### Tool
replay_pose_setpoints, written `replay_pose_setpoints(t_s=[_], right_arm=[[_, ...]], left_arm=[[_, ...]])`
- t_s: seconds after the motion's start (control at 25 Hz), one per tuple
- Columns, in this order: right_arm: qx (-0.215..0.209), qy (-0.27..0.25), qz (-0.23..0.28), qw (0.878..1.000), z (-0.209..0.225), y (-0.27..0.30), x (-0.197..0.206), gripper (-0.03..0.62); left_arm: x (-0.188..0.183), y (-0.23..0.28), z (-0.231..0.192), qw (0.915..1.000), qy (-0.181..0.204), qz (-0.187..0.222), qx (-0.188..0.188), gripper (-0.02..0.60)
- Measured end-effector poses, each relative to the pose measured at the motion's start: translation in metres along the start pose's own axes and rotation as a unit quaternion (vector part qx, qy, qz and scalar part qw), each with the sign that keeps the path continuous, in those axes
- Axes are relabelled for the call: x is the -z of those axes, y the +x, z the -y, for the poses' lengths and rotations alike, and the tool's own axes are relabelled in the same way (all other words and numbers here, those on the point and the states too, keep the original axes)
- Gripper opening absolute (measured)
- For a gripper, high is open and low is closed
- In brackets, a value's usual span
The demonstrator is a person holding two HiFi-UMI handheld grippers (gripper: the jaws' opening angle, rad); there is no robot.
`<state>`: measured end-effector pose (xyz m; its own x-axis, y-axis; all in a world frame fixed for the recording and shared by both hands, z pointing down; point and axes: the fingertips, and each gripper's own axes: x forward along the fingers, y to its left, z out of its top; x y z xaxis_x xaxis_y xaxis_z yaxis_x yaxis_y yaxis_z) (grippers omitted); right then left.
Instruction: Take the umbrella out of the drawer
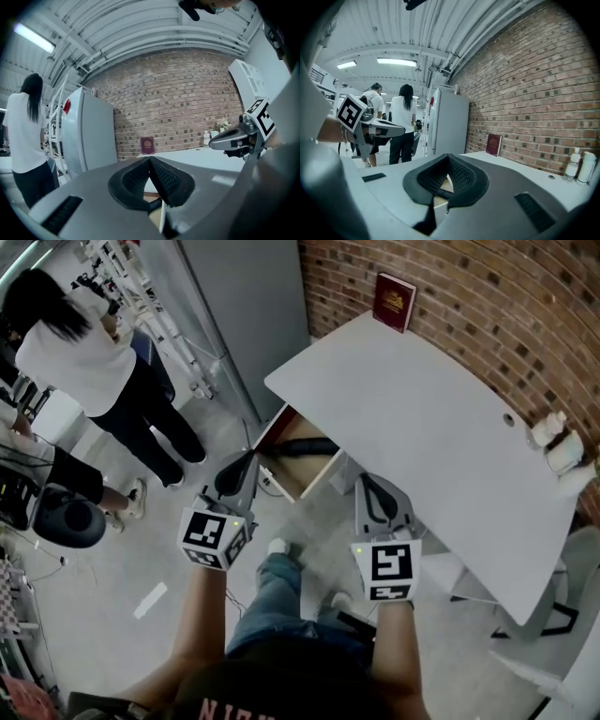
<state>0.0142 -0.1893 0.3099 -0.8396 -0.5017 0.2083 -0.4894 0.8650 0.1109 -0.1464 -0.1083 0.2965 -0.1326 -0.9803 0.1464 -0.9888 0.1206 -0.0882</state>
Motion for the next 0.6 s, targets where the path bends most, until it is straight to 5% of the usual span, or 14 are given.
replay_pose_setpoints(t_s=[0.6], right_arm=[[0.141,0.052,-0.062,0.987,-0.019,0.109,0.026,-0.009]], left_arm=[[0.055,0.112,-0.108,0.9915,-0.019,-0.036,0.124,-0.003]])
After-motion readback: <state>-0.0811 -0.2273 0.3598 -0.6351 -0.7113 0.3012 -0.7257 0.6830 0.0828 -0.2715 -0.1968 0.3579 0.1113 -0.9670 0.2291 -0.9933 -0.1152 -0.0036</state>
